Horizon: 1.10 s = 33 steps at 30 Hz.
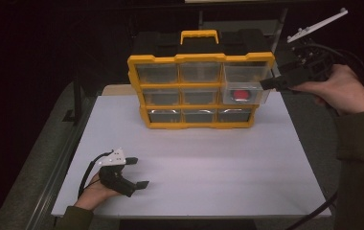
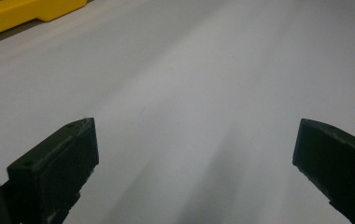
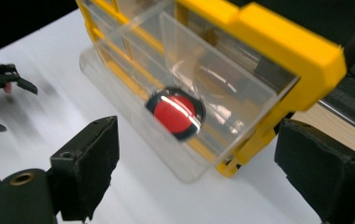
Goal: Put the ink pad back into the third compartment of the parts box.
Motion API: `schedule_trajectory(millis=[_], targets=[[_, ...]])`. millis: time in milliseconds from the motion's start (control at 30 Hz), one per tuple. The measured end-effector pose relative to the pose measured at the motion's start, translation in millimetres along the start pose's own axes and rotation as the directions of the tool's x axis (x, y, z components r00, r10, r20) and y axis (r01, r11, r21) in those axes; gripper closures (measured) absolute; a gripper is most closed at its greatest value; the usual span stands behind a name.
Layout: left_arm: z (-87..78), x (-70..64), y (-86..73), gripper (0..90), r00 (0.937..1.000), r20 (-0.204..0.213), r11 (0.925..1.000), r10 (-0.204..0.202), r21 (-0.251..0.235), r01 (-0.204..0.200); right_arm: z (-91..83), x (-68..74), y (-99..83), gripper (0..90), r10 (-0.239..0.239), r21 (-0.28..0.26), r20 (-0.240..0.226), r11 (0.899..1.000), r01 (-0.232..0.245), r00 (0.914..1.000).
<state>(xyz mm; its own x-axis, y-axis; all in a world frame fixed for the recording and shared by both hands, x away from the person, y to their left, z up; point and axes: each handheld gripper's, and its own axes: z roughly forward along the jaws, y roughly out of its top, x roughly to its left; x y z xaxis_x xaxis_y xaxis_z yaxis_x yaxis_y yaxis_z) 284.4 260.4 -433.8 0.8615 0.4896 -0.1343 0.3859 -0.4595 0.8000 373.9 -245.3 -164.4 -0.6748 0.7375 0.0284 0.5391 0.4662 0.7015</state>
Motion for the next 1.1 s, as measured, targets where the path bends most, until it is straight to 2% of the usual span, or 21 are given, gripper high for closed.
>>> schedule_trajectory(millis=[100, 267, 467, 667, 1100], targets=[[0.4, -0.3, 0.1, 0.0, 1.0000, 0.002, 1.0000, -0.001, -0.001, 0.001, 2.7, 1.4, -9.6, 11.3, -0.008, 0.007, 0.007, 1.000, 0.008, 0.9999], [0.8, -0.6, 0.0, 0.0, 1.0000, 0.004, 1.0000, -0.005, -0.004, 0.005, 6.6, 2.4, -24.8, 6.0, 0.011, -0.012, 0.010, 1.000, -0.011, 0.9999], [1.2, -1.0, 0.1, 0.0, 1.0000, 0.003, 1.0000, -0.005, -0.005, 0.005, 16.6, 7.3, -42.5, 1.9, 0.004, -0.024, 0.022, 1.000, -0.003, 0.9998], [1.2, -1.3, -0.1, 0.0, 1.0000, 0.002, 1.0000, -0.001, -0.002, 0.001, 29.9, 14.3, -58.0, 1.3, -0.008, -0.020, 0.021, 1.000, 0.008, 0.9997], [1.9, -3.0, 0.4, 0.0, 1.0000, 0.003, 1.0000, 0.004, -0.007, -0.004, 62.2, 27.1, -88.6, 1.1, 0.017, -0.036, 0.015, 0.999, -0.016, 0.9997]])
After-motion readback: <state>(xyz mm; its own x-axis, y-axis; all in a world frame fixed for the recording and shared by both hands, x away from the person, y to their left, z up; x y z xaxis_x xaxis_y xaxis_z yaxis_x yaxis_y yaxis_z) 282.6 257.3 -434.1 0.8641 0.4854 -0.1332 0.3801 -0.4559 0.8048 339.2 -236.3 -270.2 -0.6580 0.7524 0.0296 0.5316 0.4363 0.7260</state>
